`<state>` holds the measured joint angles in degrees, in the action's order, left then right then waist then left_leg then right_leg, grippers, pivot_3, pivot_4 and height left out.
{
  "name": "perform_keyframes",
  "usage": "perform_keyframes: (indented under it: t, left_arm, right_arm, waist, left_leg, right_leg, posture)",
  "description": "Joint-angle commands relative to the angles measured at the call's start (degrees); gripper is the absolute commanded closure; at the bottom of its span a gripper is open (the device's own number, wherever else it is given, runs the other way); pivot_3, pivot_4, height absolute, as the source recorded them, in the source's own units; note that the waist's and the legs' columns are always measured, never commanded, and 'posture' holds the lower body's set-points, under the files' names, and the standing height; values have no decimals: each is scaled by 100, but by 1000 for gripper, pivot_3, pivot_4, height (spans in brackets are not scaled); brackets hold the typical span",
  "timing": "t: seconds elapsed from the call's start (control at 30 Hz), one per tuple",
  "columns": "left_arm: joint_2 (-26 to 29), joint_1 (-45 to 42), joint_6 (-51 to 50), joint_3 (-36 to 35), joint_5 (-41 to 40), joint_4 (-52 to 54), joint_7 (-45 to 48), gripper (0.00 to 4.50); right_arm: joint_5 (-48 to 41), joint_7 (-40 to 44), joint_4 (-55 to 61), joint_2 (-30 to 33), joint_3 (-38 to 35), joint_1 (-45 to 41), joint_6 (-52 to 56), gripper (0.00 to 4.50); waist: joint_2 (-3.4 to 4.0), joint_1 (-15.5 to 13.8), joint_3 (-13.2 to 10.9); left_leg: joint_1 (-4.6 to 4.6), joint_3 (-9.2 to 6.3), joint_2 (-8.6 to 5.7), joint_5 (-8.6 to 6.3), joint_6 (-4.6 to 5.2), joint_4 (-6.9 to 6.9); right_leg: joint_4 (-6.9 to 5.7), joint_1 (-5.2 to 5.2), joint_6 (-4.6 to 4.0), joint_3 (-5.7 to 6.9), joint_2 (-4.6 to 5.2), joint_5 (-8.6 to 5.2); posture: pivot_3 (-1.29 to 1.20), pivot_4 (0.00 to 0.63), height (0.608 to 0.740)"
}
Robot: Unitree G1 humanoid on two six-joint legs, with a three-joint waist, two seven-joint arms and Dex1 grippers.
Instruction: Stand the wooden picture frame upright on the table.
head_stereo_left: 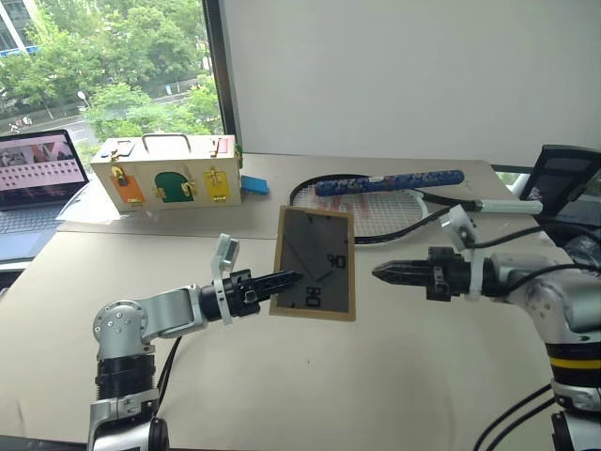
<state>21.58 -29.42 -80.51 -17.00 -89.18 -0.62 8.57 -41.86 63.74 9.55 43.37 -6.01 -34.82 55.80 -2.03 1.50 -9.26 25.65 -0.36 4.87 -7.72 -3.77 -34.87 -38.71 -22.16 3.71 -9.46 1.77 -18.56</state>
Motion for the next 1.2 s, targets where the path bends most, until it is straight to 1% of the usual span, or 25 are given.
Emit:
perform_keyframes:
  t: [0.03,0.13,0.23,0.27,0.43,0.53,0.57,0.67,0.83,0.87,0.93,1.0,1.07,1.2]
  left_arm:
    - [99,-136,242,219,302,210,559,3330]
    - [110,-129,321,432,579,261,839,3330]
    - [118,-125,404,591,811,280,1060,3330]
    - [108,-127,428,621,857,281,1107,3330]
    - [40,-141,499,735,1078,335,1354,3330]
    - [-24,-178,517,746,1191,318,1426,3330]
    - [-39,-199,526,744,1228,293,1443,3330]
    - [-77,-240,550,699,1337,205,1456,3330]
    - [-224,-237,430,356,1096,-65,975,3330]
    - [-238,-217,406,281,1003,-91,901,3330]
    - [-319,-153,341,82,270,-348,411,3330]
    - [-357,-129,365,37,-427,-462,57,3330]
    - [-346,-105,418,131,-764,-362,-208,3330]
    - [-306,-75,572,346,-1259,-291,-696,3330]
  right_arm:
    - [-339,-276,422,-119,29,-283,341,2383]
    - [-293,-494,419,-344,278,-540,350,1279]
    - [13,-717,255,-523,586,-702,188,268]
    - [133,-784,201,-584,702,-727,103,51]
    - [567,-940,-70,-814,1176,-809,-120,51]
    - [634,-823,-8,-894,1406,-822,-187,51]
    - [547,-678,63,-926,1404,-806,-248,51]
    - [482,-59,385,-961,1292,-609,-1085,51]
    - [777,206,415,-791,1205,-424,-1840,51]
    - [798,211,411,-764,1169,-402,-1924,51]
    - [1157,93,424,-652,1105,-302,-2439,51]
    - [1498,172,563,-458,1155,-85,-2969,51]
    - [1734,172,537,-325,1169,115,-3321,51]
    - [2245,-69,-133,-230,1018,232,-4077,51]
  waist:
    - [0,-6,0]
    - [0,-15,0]
    - [0,-17,0]
    - [0,-17,0]
    - [0,-25,-1]
    - [0,-31,-1]
    - [1,-33,-1]
    - [1,-36,-1]
    - [2,-47,-2]
    - [2,-48,-2]
    - [2,-51,-2]
    - [2,-59,-2]
    - [2,-62,-2]
    - [2,-58,-2]
  left_leg:
    - [1,0,0,0,0,0]
    - [8,0,-1,0,0,0]
    - [13,-1,0,0,0,0]
    - [15,-2,0,0,0,0]
    - [23,-5,0,0,0,0]
    - [24,-6,1,0,0,1]
    - [25,-7,1,0,0,1]
    - [30,-10,1,0,0,0]
    - [44,-32,1,0,1,-10]
    - [45,-36,1,0,1,-11]
    - [47,-43,1,1,1,-12]
    - [51,-51,1,1,1,-13]
    - [54,-56,0,1,1,-13]
    - [54,-62,-2,5,-5,-16]
  right_leg:
    - [0,-1,0,0,0,0]
    - [4,-4,0,2,1,0]
    - [6,-8,0,4,2,0]
    - [6,-9,0,6,1,0]
    - [8,-15,0,10,2,0]
    - [8,-15,0,12,2,0]
    - [8,-15,0,13,2,0]
    - [10,-15,0,18,2,0]
    - [15,-12,0,44,3,0]
    - [15,-11,0,47,4,0]
    - [14,-11,0,55,4,0]
    - [14,-10,-1,62,5,0]
    - [14,-11,-1,67,5,0]
    - [13,-9,-2,70,5,1]
  posture:
    - [0,150,720]
    - [0,150,720]
    - [0,150,720]
    - [0,150,720]
    - [0,150,720]
    - [0,150,720]
    - [0,150,720]
    - [0,150,720]
    - [0,150,720]
    - [0,150,720]
    - [0,150,720]
    - [0,150,720]
    - [0,150,720]
    - [0,150,720]
